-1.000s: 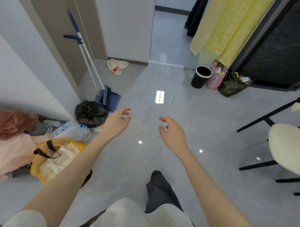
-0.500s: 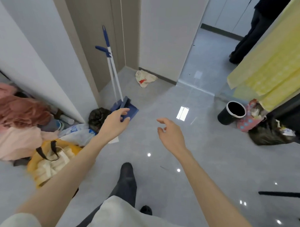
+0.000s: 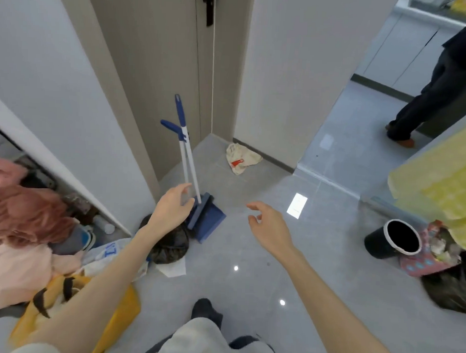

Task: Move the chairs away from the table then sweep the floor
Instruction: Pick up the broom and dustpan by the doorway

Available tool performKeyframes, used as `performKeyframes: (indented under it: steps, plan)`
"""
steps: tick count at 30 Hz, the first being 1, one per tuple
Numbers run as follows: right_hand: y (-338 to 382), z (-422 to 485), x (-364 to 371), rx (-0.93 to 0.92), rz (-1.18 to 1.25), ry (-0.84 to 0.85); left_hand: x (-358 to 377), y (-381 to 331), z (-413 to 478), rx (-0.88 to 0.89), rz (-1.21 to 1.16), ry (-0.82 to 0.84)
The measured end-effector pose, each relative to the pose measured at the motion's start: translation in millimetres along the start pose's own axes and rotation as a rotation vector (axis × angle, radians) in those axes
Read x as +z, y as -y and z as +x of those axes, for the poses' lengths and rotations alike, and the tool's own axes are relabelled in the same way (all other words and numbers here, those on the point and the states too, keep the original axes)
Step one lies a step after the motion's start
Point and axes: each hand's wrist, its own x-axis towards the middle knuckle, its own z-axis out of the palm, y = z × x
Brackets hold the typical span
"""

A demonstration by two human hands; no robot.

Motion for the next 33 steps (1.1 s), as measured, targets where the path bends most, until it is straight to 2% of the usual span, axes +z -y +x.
performKeyframes:
  steps: [7,21,28,33]
  plan:
    - [23,120,-8,-0.051,-0.005,0.104,-14,2,94,-0.096,0.013,-0.031]
    - [55,335,-24,-0.32,-0.114,0.437,-15,-3,229,-0.37,0.072,-0.174]
    - [94,392,1,-0.4,-0.076,0.488,-34,16,271,-0.336,0.189,-0.185]
    - [124,421,33,-0.39,-0.035,0.448,-50,51,321,-0.258,0.328,-0.095]
